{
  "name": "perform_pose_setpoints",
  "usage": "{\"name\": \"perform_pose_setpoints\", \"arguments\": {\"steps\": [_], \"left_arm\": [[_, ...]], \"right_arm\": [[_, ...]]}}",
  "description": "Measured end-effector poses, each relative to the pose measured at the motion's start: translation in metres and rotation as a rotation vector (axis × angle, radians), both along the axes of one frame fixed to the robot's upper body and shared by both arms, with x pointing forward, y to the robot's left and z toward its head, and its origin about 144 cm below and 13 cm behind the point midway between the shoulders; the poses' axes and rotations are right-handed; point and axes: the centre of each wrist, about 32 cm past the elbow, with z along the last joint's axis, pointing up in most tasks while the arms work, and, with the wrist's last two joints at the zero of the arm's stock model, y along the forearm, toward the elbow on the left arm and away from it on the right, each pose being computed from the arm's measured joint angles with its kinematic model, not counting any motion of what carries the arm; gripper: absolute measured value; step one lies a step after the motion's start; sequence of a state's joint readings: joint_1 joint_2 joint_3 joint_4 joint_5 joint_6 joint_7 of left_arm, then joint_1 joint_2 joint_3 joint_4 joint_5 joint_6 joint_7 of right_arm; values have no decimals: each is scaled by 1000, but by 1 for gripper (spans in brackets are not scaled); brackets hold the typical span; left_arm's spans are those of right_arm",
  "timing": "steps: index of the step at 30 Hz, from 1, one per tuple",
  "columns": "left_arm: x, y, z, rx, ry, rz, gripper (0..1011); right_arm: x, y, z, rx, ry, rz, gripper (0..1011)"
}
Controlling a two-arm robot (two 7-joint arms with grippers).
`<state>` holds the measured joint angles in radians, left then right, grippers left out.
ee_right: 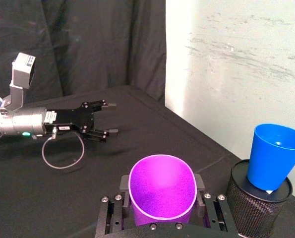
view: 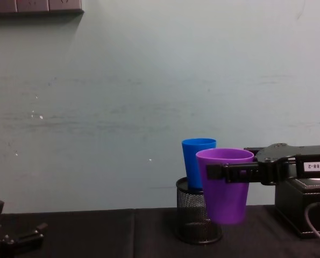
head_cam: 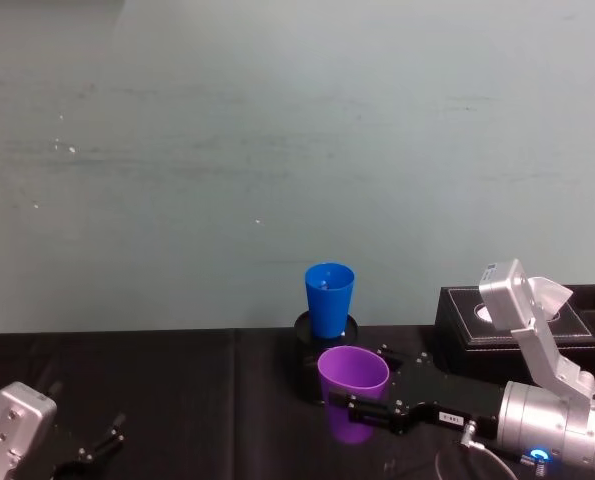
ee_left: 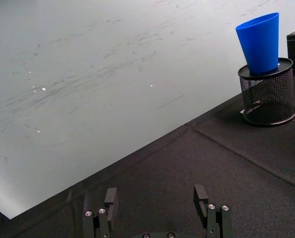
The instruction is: Pick up one cup with a gripper and tap it against the other cup.
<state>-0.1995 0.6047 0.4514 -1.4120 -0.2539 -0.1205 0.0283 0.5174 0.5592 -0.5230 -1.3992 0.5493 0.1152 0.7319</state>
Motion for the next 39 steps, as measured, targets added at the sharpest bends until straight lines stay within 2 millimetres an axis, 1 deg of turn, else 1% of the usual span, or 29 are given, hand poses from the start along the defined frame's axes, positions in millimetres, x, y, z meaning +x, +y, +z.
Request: {"name": "perform_pose_setpoints", "arguments": {"steps": [39], "left_arm": [[0, 0, 0, 0, 0, 0, 1000]], "right_arm": [[0, 0, 0, 1, 0, 1, 729]]}}
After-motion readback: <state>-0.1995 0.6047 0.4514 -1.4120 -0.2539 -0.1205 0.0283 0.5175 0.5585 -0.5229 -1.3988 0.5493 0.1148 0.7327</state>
